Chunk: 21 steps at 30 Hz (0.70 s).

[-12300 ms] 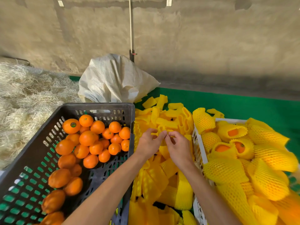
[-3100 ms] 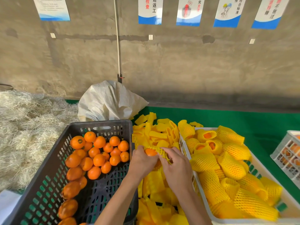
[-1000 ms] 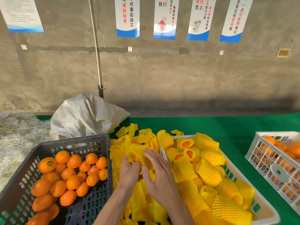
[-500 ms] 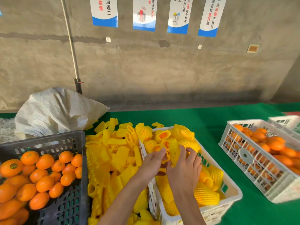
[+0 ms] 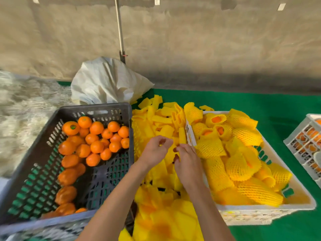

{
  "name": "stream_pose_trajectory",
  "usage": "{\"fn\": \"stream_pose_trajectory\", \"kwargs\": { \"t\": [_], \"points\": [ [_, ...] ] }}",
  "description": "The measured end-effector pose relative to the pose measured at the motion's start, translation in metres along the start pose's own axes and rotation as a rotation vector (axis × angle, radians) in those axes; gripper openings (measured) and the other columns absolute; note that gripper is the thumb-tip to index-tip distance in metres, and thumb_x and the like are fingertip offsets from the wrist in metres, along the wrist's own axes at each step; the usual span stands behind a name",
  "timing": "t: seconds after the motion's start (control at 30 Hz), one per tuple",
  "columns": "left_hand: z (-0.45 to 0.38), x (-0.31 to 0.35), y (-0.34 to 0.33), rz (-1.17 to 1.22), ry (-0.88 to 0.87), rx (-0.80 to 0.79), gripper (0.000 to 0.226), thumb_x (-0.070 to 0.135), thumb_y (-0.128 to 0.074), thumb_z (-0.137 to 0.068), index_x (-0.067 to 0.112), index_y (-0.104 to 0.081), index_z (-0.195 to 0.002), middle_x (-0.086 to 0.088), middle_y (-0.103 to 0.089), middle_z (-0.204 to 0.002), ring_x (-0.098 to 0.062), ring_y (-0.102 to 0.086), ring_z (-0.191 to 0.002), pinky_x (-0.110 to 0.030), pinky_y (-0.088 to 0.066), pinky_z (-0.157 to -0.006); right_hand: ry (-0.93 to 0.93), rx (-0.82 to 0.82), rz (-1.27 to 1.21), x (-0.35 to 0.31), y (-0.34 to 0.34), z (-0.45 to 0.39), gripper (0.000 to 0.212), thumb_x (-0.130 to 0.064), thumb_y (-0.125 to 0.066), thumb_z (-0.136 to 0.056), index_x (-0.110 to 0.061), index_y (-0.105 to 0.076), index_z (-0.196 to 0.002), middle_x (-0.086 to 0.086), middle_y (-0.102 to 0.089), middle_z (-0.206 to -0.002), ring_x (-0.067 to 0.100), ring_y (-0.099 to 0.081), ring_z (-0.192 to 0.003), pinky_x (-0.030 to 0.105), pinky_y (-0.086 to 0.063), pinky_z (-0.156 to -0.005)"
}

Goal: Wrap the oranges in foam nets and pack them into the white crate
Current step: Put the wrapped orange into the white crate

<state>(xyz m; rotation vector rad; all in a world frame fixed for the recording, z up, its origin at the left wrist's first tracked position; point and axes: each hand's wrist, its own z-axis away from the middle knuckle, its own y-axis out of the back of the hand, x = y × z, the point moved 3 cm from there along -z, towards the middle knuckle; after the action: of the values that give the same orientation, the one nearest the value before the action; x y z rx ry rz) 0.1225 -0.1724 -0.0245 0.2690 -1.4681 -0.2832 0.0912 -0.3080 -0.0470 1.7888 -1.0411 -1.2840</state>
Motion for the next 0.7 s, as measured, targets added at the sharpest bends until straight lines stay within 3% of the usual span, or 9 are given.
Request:
{"fn": "stream_pose_trajectory", "kwargs": {
  "t": [0.1, 0.2, 0.33, 0.43, 0.53, 0.6, 0.7],
  "points": [
    [0.008, -0.023, 0.023, -0.050, -0.013, 0.042, 0.027, 0.030, -0.059, -0.105, 0.007, -0.072, -0.107, 0.000, -0.069, -0.097, -0.015, -0.060, -0.087, -0.031, -0.048, -0.076, -0.067, -0.188, -0.029, -0.002, -0.046, 0.005, 0.043, -0.014, -0.059, -0.095, -0.021, -0.056, -0.137, 0.000, -0.054, -0.138, 0.023, -0.048, -0.130, 0.035, -0.044, -0.103],
    [0.017, -0.032, 0.034, 0.014, -0.033, 0.068, 0.021, 0.034, -0.058, -0.105, 0.018, -0.072, -0.108, 0.007, -0.071, -0.101, -0.019, -0.067, -0.091, -0.043, -0.057, -0.081, -0.204, -0.336, -0.118, 0.005, -0.088, 0.010, 0.049, -0.030, -0.061, -0.098, -0.021, -0.048, -0.144, 0.004, -0.057, -0.137, 0.028, -0.050, -0.130, 0.041, -0.049, -0.093],
    [0.025, -0.036, 0.036, -0.048, -0.134, 0.011, 0.024, 0.040, -0.058, -0.106, 0.023, -0.067, -0.120, 0.012, -0.069, -0.117, -0.001, -0.064, -0.105, -0.019, -0.053, -0.082, -0.387, -0.424, -0.212, 0.018, -0.132, 0.009, 0.059, -0.045, -0.063, -0.095, -0.016, -0.045, -0.143, 0.010, -0.058, -0.137, 0.032, -0.055, -0.126, 0.042, -0.051, -0.091],
    [0.028, -0.037, 0.036, -0.105, -0.194, 0.027, 0.027, 0.036, -0.058, -0.106, 0.020, -0.065, -0.126, 0.008, -0.066, -0.123, 0.003, -0.060, -0.111, -0.013, -0.052, -0.081, -0.441, -0.441, -0.286, 0.022, -0.153, 0.007, 0.050, -0.039, -0.062, -0.097, -0.015, -0.048, -0.139, 0.011, -0.058, -0.137, 0.033, -0.056, -0.125, 0.045, -0.050, -0.093],
    [0.030, -0.037, 0.035, -0.141, -0.222, 0.023, 0.027, 0.034, -0.058, -0.105, 0.019, -0.065, -0.126, 0.007, -0.064, -0.123, 0.001, -0.058, -0.113, -0.019, -0.055, -0.084, -0.439, -0.370, -0.349, 0.017, -0.152, 0.002, 0.020, -0.033, -0.061, -0.097, -0.016, -0.059, -0.107, 0.012, -0.068, -0.111, 0.034, -0.064, -0.107, 0.040, -0.050, -0.077],
    [0.030, -0.037, 0.036, -0.175, -0.234, 0.038, 0.026, 0.031, -0.060, -0.105, 0.019, -0.066, -0.126, 0.005, -0.065, -0.123, -0.002, -0.059, -0.114, -0.021, -0.055, -0.088, -0.482, -0.244, -0.508, 0.012, -0.135, -0.005, 0.023, -0.036, -0.064, -0.096, -0.013, -0.063, -0.099, 0.009, -0.068, -0.094, 0.028, -0.066, -0.094, 0.035, -0.044, -0.070],
    [0.028, -0.039, 0.035, -0.249, -0.243, 0.046, 0.022, 0.022, -0.060, -0.104, 0.017, -0.071, -0.123, 0.003, -0.068, -0.126, -0.009, -0.061, -0.117, -0.027, -0.054, -0.097, -0.509, -0.099, -0.801, -0.002, -0.090, -0.017, 0.035, -0.051, -0.063, -0.094, -0.018, -0.058, -0.085, -0.004, -0.060, -0.072, 0.010, -0.053, -0.064, 0.032, -0.038, -0.060]
  ]
}}
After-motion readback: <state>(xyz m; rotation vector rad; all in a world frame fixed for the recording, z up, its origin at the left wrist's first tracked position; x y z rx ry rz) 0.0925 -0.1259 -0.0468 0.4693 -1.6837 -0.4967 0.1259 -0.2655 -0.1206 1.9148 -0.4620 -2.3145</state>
